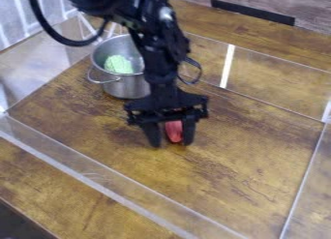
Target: Move the orange spoon to the left
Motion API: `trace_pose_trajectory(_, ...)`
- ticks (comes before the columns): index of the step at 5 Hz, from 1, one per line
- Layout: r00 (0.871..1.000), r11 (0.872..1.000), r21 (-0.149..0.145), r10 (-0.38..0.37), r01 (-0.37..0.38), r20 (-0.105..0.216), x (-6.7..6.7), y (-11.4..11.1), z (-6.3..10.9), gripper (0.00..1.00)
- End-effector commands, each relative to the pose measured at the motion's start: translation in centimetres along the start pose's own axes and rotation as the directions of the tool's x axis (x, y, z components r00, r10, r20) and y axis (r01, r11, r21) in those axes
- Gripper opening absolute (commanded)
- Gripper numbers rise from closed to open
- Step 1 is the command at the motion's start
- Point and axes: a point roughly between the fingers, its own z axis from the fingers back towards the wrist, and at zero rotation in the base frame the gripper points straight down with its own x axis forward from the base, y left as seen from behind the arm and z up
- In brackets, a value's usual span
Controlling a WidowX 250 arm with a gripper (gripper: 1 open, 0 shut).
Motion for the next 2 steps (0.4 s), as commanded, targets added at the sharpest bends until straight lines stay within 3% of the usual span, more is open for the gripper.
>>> trace_pose_trajectory(1, 0.998, 0.999, -0.036, 0.004, -0.001, 0.063, 0.8, -1.9, 1.6, 0.0)
trace_pose_trajectory(2, 0.997, 0.999, -0.042, -0.005, 0.009, 0.078, 0.8, -2.4, 2.8, 0.0)
